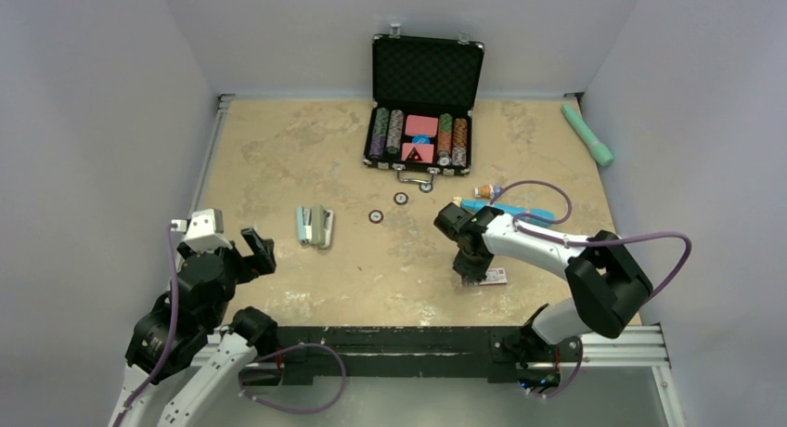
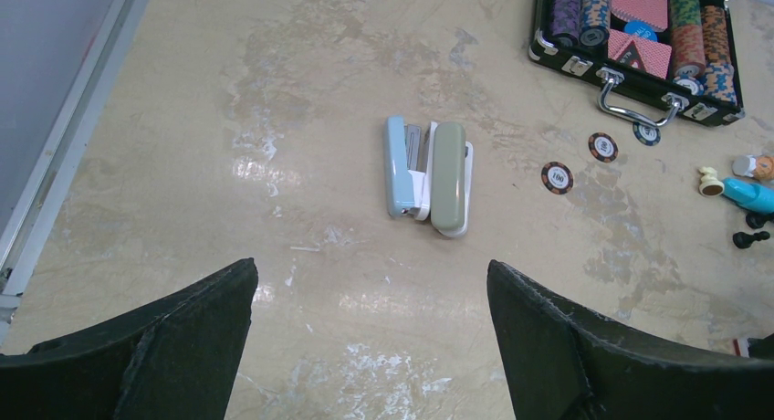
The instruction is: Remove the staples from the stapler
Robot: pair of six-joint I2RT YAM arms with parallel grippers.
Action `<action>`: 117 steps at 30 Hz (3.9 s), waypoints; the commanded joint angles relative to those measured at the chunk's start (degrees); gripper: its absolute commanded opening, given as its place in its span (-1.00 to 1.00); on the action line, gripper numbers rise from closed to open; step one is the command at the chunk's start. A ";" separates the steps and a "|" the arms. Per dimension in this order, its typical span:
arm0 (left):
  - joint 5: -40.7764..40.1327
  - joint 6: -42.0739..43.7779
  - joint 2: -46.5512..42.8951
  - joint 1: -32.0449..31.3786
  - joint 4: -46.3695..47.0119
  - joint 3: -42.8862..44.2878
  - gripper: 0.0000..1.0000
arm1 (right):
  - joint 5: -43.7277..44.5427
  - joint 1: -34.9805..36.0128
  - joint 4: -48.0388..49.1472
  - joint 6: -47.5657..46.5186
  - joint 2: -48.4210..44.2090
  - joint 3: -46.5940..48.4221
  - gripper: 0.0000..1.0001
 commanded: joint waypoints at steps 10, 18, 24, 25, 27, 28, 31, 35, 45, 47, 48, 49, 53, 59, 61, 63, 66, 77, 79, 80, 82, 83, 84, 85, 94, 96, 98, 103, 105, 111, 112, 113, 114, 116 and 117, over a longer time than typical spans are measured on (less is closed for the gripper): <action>-0.16 0.44 0.59 0.36 0.80 0.70 0.98 | 0.56 0.66 -2.01 -1.95 -4.16 4.80 -0.42; -0.16 0.39 0.68 0.36 0.80 0.71 0.98 | 1.19 0.64 -0.13 -6.59 -6.49 9.33 -0.44; 0.60 0.69 1.09 0.36 1.06 0.57 0.98 | -0.45 0.05 6.78 -13.12 -6.66 12.54 -0.50; 0.62 0.83 1.17 0.36 1.07 0.56 0.97 | -0.41 -0.86 6.92 -13.37 -6.95 13.08 -0.48; 0.74 0.80 1.35 0.36 1.15 0.52 0.98 | -0.70 -2.94 6.64 -13.42 -7.47 13.56 -0.41; 0.80 0.80 1.57 0.36 1.15 0.60 0.97 | -0.99 -4.20 6.57 -13.60 -7.78 13.54 -0.35; 1.12 0.93 1.86 0.36 1.33 0.56 0.98 | -1.47 -7.97 6.75 -15.23 -8.88 13.17 -0.08; 2.08 1.46 2.46 0.36 1.77 0.40 0.99 | -2.51 -14.31 6.62 -18.23 -9.39 11.83 0.24; 6.53 3.22 6.47 0.36 2.73 0.18 0.96 | -4.75 -27.22 6.65 -15.18 -19.73 3.35 0.01; 8.24 3.98 8.21 0.36 2.94 0.75 0.93 | -6.58 -27.64 6.94 -15.09 -22.06 2.83 -0.07; 9.59 4.02 9.11 0.36 2.99 1.17 0.91 | -7.35 -27.58 7.09 -14.86 -23.21 2.32 -0.10; 11.47 3.80 9.94 0.33 2.98 1.65 0.90 | -8.64 -27.64 7.52 -14.52 -24.19 1.61 -0.11; 23.08 -0.40 14.80 0.34 5.33 1.88 0.81 | -10.65 -27.65 7.59 -12.63 -26.24 0.05 -0.11; 34.02 -8.49 23.56 -1.88 16.19 -3.33 0.76 | -5.74 -27.58 4.84 -8.21 -26.07 1.97 -0.10; 35.15 -8.93 27.29 -3.54 18.65 -3.46 0.75 | -4.94 -27.68 5.30 -5.80 -26.46 1.21 -0.11; 36.54 -8.98 30.93 -5.09 21.43 -3.62 0.72 | -4.44 -27.69 6.91 -3.52 -27.15 -0.33 -0.17; 40.07 -9.15 36.03 -6.31 27.43 -4.47 0.69 | -3.53 -27.81 8.73 -1.06 -27.12 -2.36 -0.26; 48.79 -3.11 53.83 -8.16 41.48 -3.14 0.60 | 2.06 -28.88 5.20 0.21 -12.06 0.12 -0.56; 50.49 -2.83 57.35 -9.09 42.66 -2.37 0.57 | 1.40 -28.83 5.18 -1.19 -8.78 0.13 -0.60; 51.10 -2.68 58.88 -9.70 43.07 -1.77 0.56 | 1.01 -28.83 4.95 -1.64 -7.28 0.17 -0.60; 52.00 -2.48 62.22 -11.40 43.82 -0.72 0.51 | 0.70 -28.85 4.26 -1.92 -4.61 -0.31 -0.60; 52.27 -2.56 63.75 -12.13 44.12 -0.05 0.49 | 0.99 -28.87 4.06 -1.86 -3.90 -0.83 -0.60; 52.62 -2.97 65.16 -12.77 44.57 0.60 0.48 | 1.49 -28.86 3.58 -1.20 -3.60 -1.38 -0.63; 53.18 -3.33 66.32 -13.51 45.14 1.07 0.47 | 1.45 -28.88 3.65 -0.82 -3.60 -1.93 -0.68; 56.05 -5.96 74.35 -16.22 48.14 4.37 0.36 | 10.53 -28.91 -4.84 1.32 -1.37 3.75 -1.00; 56.65 -5.99 75.44 -16.87 48.42 4.97 0.35 | 9.55 -28.88 -6.30 1.32 1.34 4.78 -1.00; 56.55 -6.08 76.08 -17.45 48.89 5.33 0.34 | 7.97 -28.88 -6.15 -0.05 3.40 5.20 -1.00; 56.66 -5.66 76.76 -17.74 48.20 6.79 0.34 | 5.70 -28.78 -2.89 -8.35 1.44 5.56 -1.00; 56.27 -5.26 76.18 -17.76 47.85 6.75 0.34 | 5.40 -28.78 -3.54 -9.13 -0.88 4.94 -1.00; 55.40 -4.38 76.40 -18.02 46.22 7.45 0.31 | 0.50 -28.78 -2.91 -11.14 -4.76 1.26 -1.00; 54.74 -4.29 76.95 -18.39 45.42 8.35 0.29 | -0.38 -28.74 -2.54 -11.95 -5.85 1.03 -1.00; 54.19 -4.35 77.46 -18.90 44.84 9.47 0.27 | -1.14 -28.76 -1.77 -13.41 -7.12 1.27 -1.00; 53.84 -4.37 78.38 -19.56 44.08 10.79 0.26 | -2.03 -28.71 -0.83 -15.00 -8.26 1.94 -1.00; 53.13 -4.39 80.42 -21.13 42.13 14.01 0.26 | -4.72 -28.77 0.69 -19.29 -10.09 4.53 -0.88; 53.04 -4.76 81.60 -21.99 41.47 15.98 0.25 | -5.86 -28.79 1.21 -21.47 -10.90 6.28 -0.79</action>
